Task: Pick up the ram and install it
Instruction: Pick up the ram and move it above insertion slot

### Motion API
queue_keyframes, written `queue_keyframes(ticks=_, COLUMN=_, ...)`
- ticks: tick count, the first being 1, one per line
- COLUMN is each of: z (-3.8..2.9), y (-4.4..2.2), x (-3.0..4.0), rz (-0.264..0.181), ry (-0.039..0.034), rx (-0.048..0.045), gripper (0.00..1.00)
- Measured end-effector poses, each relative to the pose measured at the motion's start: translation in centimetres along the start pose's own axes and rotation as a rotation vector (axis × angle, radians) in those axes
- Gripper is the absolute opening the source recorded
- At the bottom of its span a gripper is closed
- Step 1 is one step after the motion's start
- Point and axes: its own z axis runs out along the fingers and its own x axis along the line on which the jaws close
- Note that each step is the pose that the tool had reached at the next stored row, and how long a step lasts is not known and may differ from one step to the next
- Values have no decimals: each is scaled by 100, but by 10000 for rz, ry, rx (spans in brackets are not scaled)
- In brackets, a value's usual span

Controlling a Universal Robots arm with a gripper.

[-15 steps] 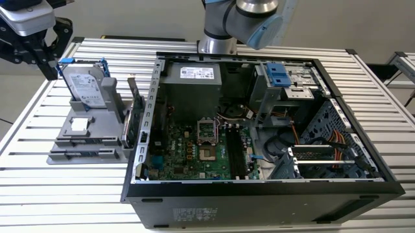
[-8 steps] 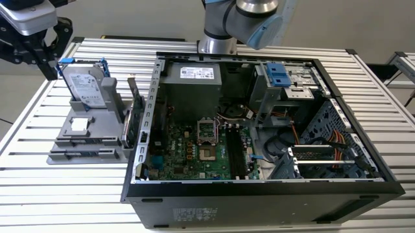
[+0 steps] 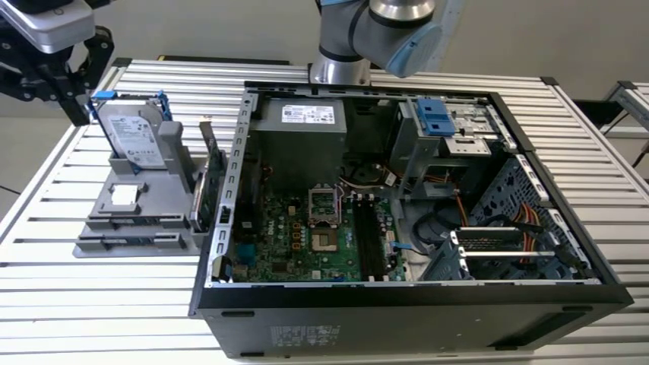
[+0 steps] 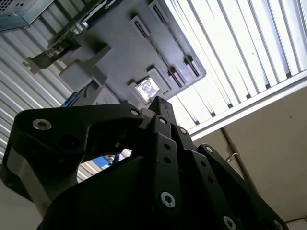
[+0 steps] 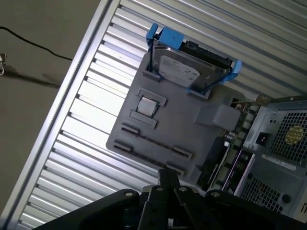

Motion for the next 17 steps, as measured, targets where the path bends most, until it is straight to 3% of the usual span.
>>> queue_keyframes(ticks=17, z=0, y=0, x=1, rz=-1271, ry=64, rx=-23, gripper=0)
